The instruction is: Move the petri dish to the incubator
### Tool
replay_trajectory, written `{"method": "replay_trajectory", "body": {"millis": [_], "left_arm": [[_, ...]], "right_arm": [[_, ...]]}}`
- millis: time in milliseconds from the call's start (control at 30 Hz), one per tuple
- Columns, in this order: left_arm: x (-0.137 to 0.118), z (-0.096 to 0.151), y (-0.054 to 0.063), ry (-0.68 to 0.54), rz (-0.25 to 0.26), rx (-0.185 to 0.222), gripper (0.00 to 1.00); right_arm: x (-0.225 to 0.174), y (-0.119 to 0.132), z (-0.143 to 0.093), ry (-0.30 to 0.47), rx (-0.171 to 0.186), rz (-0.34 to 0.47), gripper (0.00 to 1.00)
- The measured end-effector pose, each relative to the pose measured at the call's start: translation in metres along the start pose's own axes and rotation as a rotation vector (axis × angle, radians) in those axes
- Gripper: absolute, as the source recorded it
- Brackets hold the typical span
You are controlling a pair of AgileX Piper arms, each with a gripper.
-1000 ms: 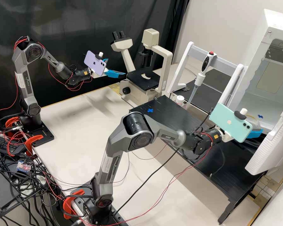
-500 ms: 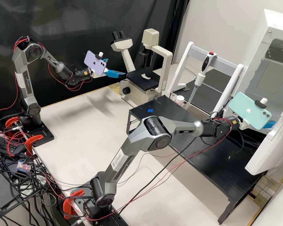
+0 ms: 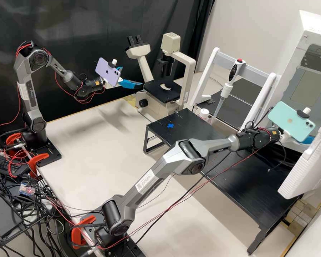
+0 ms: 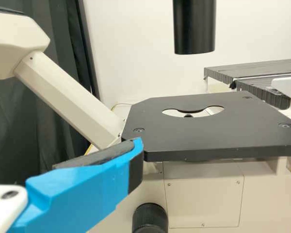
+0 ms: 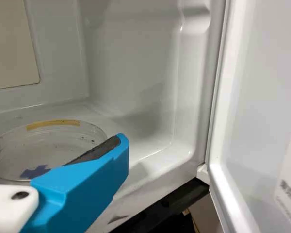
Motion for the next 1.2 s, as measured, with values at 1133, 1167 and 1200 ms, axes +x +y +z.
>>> {"method": "replay_trajectory", "body": {"millis": [1133,1167,1200], "left_arm": [[0.0,0.0,0.0,0.0,0.0,0.0,1.0],[0.0,0.0,0.0,0.0,0.0,0.0,1.0],[0.0,0.0,0.0,0.0,0.0,0.0,1.0]], "right_arm": [[0.019,-0.027,0.002,0.002,-0.019,-0.071,1.0],[0.019,-0.027,0.003,0.002,-0.021,-0.07,1.0],[0.019,-0.028,0.004,0.002,-0.021,-0.068,1.0]]}}
